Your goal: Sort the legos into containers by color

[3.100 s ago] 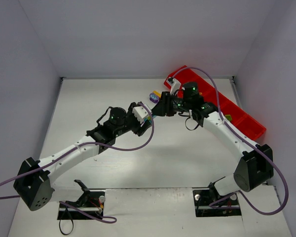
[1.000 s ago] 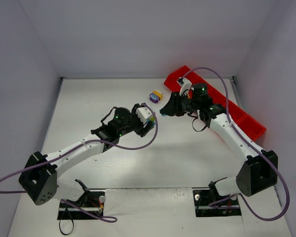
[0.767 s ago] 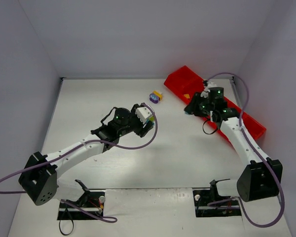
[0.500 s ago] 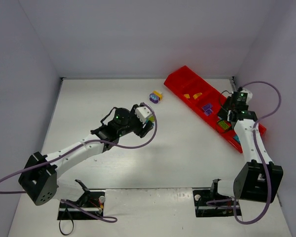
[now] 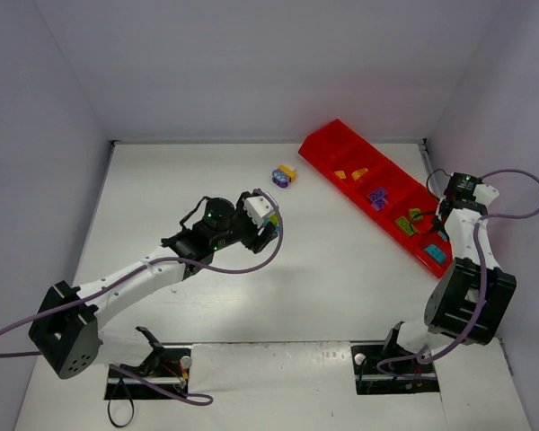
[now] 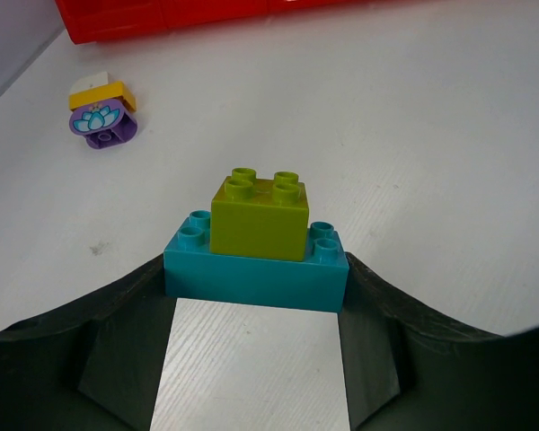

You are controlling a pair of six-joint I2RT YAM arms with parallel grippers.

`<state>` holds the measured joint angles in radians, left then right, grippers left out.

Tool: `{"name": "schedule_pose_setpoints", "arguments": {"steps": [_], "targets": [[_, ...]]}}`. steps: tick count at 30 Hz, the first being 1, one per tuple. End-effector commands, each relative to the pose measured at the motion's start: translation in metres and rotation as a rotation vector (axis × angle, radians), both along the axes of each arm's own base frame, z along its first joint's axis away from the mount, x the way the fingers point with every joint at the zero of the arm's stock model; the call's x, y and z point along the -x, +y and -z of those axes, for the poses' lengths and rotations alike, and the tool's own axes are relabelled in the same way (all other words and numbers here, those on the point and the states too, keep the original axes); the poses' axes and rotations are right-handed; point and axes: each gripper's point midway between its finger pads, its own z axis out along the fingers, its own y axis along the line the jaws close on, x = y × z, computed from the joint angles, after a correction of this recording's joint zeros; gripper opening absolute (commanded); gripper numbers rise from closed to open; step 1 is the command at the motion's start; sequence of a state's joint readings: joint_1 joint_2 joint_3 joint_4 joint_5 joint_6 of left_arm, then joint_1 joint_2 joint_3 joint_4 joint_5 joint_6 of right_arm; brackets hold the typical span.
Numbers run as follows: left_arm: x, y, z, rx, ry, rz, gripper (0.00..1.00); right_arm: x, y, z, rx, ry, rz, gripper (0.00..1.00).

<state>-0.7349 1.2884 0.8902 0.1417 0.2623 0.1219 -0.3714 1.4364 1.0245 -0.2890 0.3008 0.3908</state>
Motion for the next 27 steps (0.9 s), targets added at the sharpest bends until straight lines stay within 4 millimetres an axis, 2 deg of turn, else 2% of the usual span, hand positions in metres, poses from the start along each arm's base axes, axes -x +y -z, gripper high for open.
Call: {"name": "schedule_pose_setpoints", "arguments": {"steps": [1,3,4,6,7,9,11,14,15,18,20,23,24,27], "targets": [[0.000,-0.003,-0.034,0.080,-0.075,0.018,0.20,-0.009,-0.026,-0.018,0.055,-0.040,0.085,0.12],[0.000,-0.003,-0.035,0.084,-0.077,0.021,0.20,-0.010,-0.030,-0.016,0.055,-0.034,0.093,0.20],[0.001,-0.003,-0.036,0.084,-0.077,0.021,0.20,-0.010,-0.034,-0.017,0.058,-0.037,0.101,0.31],[0.001,-0.003,-0.036,0.081,-0.078,0.023,0.20,-0.014,-0.032,-0.016,0.040,-0.042,0.078,0.42],[0.001,-0.003,-0.036,0.081,-0.081,0.024,0.20,-0.016,-0.031,-0.017,0.032,-0.046,0.066,0.52],[0.001,-0.003,-0.036,0.079,-0.081,0.024,0.20,-0.019,-0.025,-0.017,0.009,-0.061,0.040,0.66],[0.001,-0.004,-0.038,0.087,-0.081,0.029,0.21,-0.020,-0.019,-0.020,-0.005,-0.077,0.016,0.70],[0.003,-0.008,-0.039,0.094,-0.079,0.050,0.22,-0.029,0.002,-0.033,-0.039,-0.149,-0.068,0.73],[0.002,-0.010,-0.040,0.099,-0.082,0.054,0.23,-0.037,0.017,-0.037,-0.073,-0.178,-0.140,0.73],[0.002,-0.012,-0.044,0.101,-0.095,0.065,0.24,-0.060,0.067,-0.068,-0.132,-0.317,-0.369,0.73],[0.001,-0.013,-0.047,0.101,-0.108,0.069,0.24,-0.075,0.127,-0.097,-0.228,-0.441,-0.629,0.73],[-0.001,-0.015,-0.051,0.099,-0.124,0.078,0.24,-0.073,0.199,-0.127,-0.388,-0.550,-0.915,0.74],[-0.002,-0.016,-0.052,0.098,-0.128,0.078,0.24,-0.069,0.227,-0.134,-0.435,-0.560,-1.006,0.75],[-0.004,-0.017,-0.056,0.099,-0.134,0.078,0.24,-0.051,0.291,-0.145,-0.562,-0.562,-1.226,0.76]]}}
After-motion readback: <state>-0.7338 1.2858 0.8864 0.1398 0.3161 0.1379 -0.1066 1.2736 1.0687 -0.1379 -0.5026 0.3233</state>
